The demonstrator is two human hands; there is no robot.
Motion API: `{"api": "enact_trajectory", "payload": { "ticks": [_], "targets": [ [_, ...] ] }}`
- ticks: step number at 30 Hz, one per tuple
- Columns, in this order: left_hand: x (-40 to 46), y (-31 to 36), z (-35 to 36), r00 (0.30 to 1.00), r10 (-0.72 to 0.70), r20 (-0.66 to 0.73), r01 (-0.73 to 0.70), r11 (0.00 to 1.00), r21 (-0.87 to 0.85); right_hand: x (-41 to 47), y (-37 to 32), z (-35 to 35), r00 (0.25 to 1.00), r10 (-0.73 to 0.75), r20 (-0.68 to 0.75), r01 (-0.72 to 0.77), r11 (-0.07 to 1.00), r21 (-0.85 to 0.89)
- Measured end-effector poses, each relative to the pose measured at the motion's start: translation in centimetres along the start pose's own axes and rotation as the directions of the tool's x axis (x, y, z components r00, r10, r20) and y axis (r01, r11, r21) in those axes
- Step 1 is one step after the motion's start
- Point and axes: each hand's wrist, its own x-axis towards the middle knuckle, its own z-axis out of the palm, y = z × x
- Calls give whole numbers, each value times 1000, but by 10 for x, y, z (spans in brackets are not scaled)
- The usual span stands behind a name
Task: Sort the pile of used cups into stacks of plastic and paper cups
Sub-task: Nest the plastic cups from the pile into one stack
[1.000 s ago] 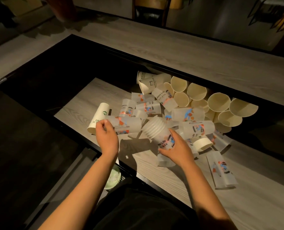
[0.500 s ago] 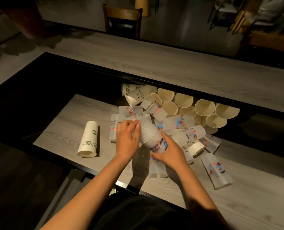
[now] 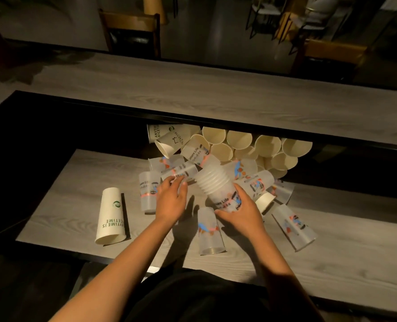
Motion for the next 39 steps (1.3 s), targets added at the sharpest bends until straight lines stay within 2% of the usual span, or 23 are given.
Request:
{"api": "enact_trajectory", "payload": {
  "ticks": [3, 7, 14, 20, 23, 26, 29, 31, 32, 33, 34, 35, 36, 37, 39],
  "targets": [
    [8, -23, 3, 996, -50, 73, 39, 989, 146, -6, -8, -5, 999, 15, -41, -14, 1000, 21],
    [15, -38, 4, 979, -15, 201, -49, 951, 307, -15, -16, -3, 997, 33, -65, -31, 999, 33],
    [10, -44, 8, 947, -22, 321, -115, 909, 400, -16, -19, 6, 997, 52, -49, -50, 998, 31],
    [-11, -49, 21, 926, -72, 370, -70, 931, 358, -9, -26, 6, 1000, -7, -13, 7, 1000, -1],
    [-17, -51, 26, 931, -125, 343, 13, 950, 311, -5, -26, 5, 1000, -15, 21, 16, 1000, -13],
    [-18, -47, 26, 954, -136, 268, 101, 985, 141, -3, -22, 2, 999, -23, 46, 24, 999, -22],
    [-11, -37, 15, 971, -203, 124, 219, 966, -140, 0, -14, 1, 997, -27, 67, 29, 999, -32],
    [-4, -27, 7, 928, -370, 37, 355, 850, -388, 2, -9, 0, 996, -32, 82, 35, 999, -37],
    [1, -22, 3, 883, -469, 22, 401, 729, -554, 6, -6, 0, 994, -35, 103, 39, 998, -39],
    [6, -16, -3, 835, -549, 47, 404, 553, -728, 7, -3, 1, 994, -32, 106, 36, 999, -41],
    [11, -10, -10, 781, -617, 98, 372, 333, -867, 9, -1, 2, 994, -28, 106, 32, 999, -38],
    [16, -5, -16, 731, -661, 168, 315, 109, -943, 10, 0, 3, 994, -27, 107, 32, 999, -40],
    [20, -2, -21, 698, -678, 229, 248, -71, -966, 11, 3, 4, 993, -27, 113, 32, 998, -45],
    [24, 2, -25, 683, -681, 265, 188, -187, -964, 12, 6, 4, 992, -25, 123, 31, 998, -48],
    [27, 8, -28, 690, -669, 278, 123, -270, -955, 14, 10, 6, 989, -24, 144, 34, 997, -63]
  ]
}}
